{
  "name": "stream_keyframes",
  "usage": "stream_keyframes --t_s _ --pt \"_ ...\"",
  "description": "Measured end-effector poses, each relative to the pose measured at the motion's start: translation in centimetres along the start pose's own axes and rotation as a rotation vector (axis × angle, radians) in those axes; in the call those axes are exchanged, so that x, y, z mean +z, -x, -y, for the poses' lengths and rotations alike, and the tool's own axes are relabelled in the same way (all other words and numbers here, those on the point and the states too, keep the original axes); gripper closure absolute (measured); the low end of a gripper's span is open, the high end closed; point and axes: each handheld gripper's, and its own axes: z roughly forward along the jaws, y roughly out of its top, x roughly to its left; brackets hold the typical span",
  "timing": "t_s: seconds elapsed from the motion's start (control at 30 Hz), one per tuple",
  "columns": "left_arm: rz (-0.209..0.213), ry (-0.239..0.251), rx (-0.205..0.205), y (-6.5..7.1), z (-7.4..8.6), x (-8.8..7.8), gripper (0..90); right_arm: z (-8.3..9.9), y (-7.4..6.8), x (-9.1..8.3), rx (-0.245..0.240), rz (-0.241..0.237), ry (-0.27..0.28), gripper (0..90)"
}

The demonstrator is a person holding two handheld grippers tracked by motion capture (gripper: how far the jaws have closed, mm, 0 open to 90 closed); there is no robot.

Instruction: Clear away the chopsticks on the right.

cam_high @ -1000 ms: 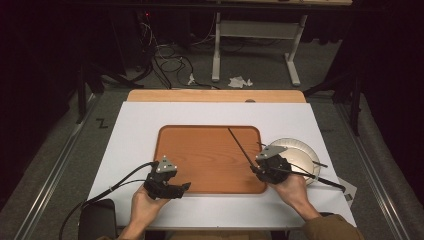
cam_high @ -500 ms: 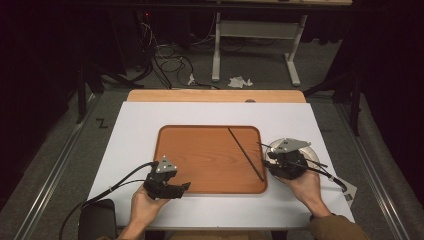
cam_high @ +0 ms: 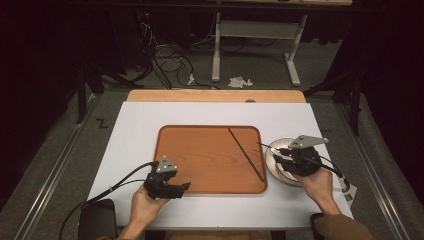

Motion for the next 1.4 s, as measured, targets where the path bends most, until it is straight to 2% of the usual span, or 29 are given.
stream_keyframes --t_s 0.3,0.37,0.6,0.8,0.97,1.2,1.4 --pt "0.0 -0.005 0.003 0.0 0.0 0.0 32.6 0.5 1.6 -0.8 0.031 0.023 0.009 65.7" --pt "0.0 0.001 0.001 0.0 0.0 0.0 32.6 0.6 2.0 -1.0 0.037 0.032 0.009 68.2" --pt "-0.001 0.0 0.0 0.0 0.0 0.0 32.5 0.9 3.1 -1.6 0.036 0.053 0.009 70.8" --pt "-0.002 -0.005 0.004 0.0 0.0 0.0 32.5 1.8 5.2 -2.6 0.111 0.076 0.029 70.7" --pt "0.0 -0.012 0.001 0.0 0.0 0.1 32.5 2.4 6.4 -3.0 0.143 0.095 0.037 71.1" --pt "-0.004 -0.006 -0.001 0.0 0.0 0.1 32.5 4.0 8.4 -2.9 0.204 0.138 0.0 71.6" --pt "-0.001 -0.008 0.002 0.0 0.0 0.0 32.4 5.3 9.1 -2.7 0.231 0.136 -0.029 71.9"
